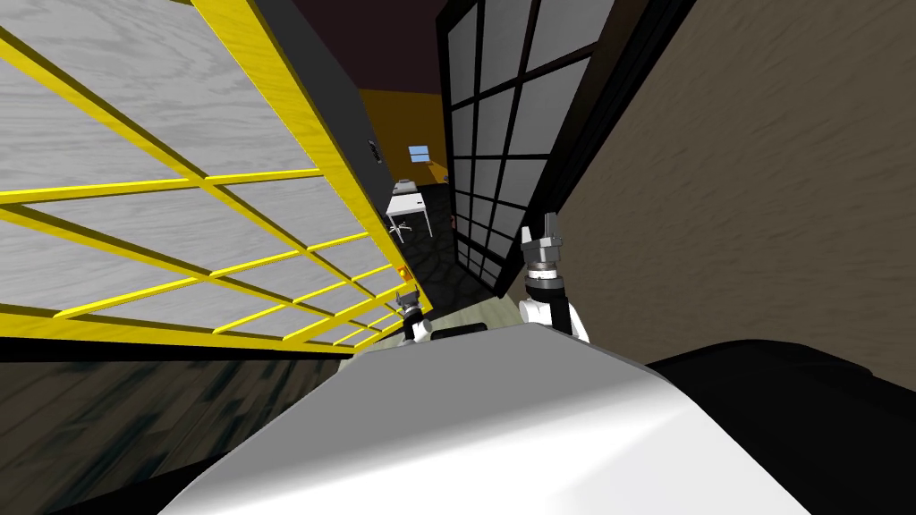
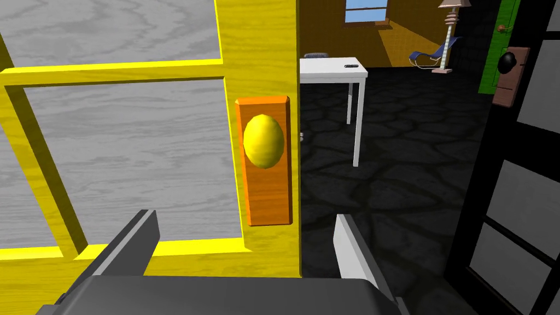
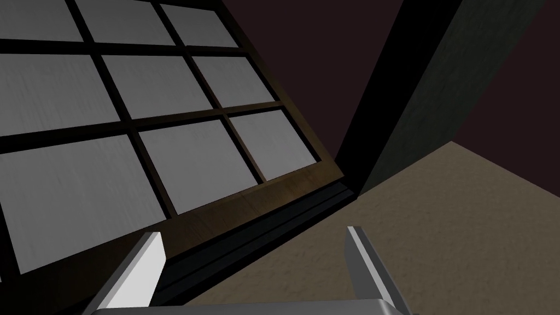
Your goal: Push the door open
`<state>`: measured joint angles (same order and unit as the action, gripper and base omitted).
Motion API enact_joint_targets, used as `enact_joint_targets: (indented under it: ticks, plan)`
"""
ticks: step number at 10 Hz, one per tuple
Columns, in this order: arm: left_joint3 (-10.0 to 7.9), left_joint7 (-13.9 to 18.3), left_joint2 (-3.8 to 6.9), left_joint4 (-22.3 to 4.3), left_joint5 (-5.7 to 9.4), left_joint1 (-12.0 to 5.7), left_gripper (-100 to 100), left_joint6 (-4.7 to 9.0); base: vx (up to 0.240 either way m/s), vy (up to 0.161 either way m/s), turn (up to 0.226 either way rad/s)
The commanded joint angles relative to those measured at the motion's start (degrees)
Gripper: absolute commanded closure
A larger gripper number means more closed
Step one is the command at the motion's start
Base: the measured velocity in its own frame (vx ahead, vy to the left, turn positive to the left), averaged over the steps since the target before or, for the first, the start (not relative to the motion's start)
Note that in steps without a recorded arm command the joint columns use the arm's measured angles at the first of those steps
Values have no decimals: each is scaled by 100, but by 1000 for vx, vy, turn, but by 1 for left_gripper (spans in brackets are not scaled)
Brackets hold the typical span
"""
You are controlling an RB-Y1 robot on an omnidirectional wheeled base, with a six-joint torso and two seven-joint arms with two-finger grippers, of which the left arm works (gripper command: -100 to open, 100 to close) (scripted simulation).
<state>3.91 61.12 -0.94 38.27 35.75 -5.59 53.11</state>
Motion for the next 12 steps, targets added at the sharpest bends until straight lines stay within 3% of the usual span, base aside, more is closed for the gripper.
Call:
enact_joint_targets:
  ticks: [1,2,3,4,7,9,11,12]
  plan:
    - [20,187,-32,-20,53,-22,-100,4,-26,5,-12]
    - [34,312,-57,-30,90,-35,-100,5,-23,6,-16]
    - [25,229,-42,-40,67,-36,-100,12,-10,3,-4]
    - [16,270,124,-49,80,-43,-100,12,78,45,-19]
    - [-8,302,282,-70,98,-55,-100,12,194,58,-24]
    - [-25,325,265,-84,111,-63,-100,12,219,79,-21]
    - [-42,350,119,-99,125,-72,-100,12,195,84,-28]
    - [-36,363,167,-150,120,-95,-100,39,79,27,5]
